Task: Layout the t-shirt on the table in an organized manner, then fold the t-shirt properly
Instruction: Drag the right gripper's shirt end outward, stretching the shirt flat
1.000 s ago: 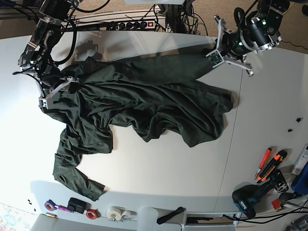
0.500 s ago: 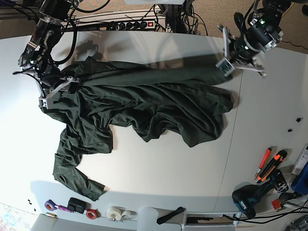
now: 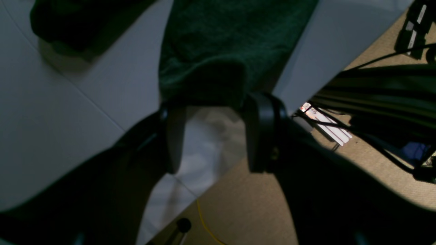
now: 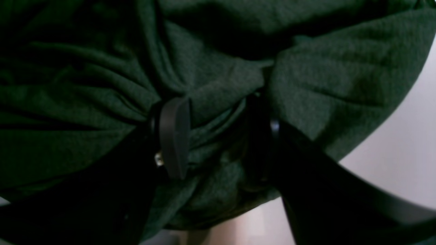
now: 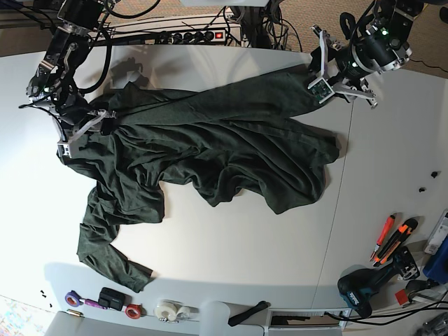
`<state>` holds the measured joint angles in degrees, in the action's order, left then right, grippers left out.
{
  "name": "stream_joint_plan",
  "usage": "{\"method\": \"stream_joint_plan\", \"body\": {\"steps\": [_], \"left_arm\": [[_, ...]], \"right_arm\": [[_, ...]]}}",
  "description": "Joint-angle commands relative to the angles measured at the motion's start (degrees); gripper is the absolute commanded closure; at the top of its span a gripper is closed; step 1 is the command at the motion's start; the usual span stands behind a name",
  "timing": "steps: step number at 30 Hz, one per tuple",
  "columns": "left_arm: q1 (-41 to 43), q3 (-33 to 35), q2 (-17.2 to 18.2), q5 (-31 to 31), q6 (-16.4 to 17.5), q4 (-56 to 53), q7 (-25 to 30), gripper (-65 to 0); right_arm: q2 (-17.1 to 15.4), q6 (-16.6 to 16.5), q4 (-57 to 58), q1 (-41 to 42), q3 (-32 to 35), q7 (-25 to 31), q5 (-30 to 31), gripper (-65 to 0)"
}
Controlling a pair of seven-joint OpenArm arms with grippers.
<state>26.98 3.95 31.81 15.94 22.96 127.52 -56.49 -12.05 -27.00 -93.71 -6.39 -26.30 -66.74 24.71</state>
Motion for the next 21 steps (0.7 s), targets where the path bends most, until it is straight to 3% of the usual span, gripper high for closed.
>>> {"method": "stream_joint_plan", "body": {"steps": [1, 7, 13, 16, 21], "left_arm": [[0.00, -0.33, 0.59, 0.15, 0.00, 0.94, 1.07, -28.8], [-0.04, -0.33, 0.59, 0.17, 0.02, 0.94, 2.12, -28.8], [-0.02, -0.33, 0.57, 0.20, 0.02, 0.94, 2.14, -28.8], [-0.02, -0.33, 0.57, 0.20, 0.00, 0.94, 2.16, -28.8], [-0.02, -0.33, 0.57, 0.22, 0.00, 0.94, 2.14, -28.8]], "right_arm": [[-0.20, -0.57, 0.37, -0.52, 0.00, -2.23, -1.60, -28.3], [-0.20, -3.50, -2.14, -0.15, 0.00, -4.74, 1.88, -28.4], [-0.20, -3.39, -5.07, -0.28, -0.07, -8.31, 1.66, -28.4], [-0.20, -3.26, -5.60, -0.28, -0.07, -7.58, 1.38, -28.4], [-0.17, -1.16, -8.98, -0.28, -0.07, -0.92, 1.36, -28.4]]}}
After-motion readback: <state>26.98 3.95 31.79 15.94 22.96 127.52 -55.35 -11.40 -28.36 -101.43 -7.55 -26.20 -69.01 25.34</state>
